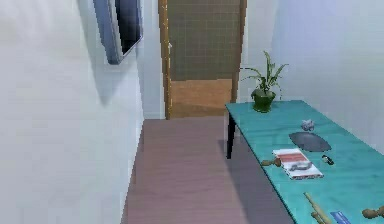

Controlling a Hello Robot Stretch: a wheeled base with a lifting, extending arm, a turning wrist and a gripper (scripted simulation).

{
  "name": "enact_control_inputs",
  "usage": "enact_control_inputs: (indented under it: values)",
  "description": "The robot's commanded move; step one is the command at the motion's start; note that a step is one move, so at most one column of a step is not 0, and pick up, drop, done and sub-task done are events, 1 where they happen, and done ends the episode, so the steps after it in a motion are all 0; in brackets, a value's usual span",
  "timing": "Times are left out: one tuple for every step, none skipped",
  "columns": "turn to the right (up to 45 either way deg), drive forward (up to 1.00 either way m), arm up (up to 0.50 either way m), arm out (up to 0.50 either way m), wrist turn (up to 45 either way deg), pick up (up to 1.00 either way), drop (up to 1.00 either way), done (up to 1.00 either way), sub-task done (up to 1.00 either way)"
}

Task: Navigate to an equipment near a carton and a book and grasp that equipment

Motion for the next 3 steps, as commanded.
enact_control_inputs:
  values:
    - [0.0, 0.15, 0.0, 0.0, 0.0, 0.0, 0.0, 0.0, 0.0]
    - [0.0, 1.0, 0.0, 0.0, 0.0, 0.0, 0.0, 0.0, 0.0]
    - [6.0, 0.0, 0.0, 0.0, 0.0, 0.0, 0.0, 0.0, 0.0]
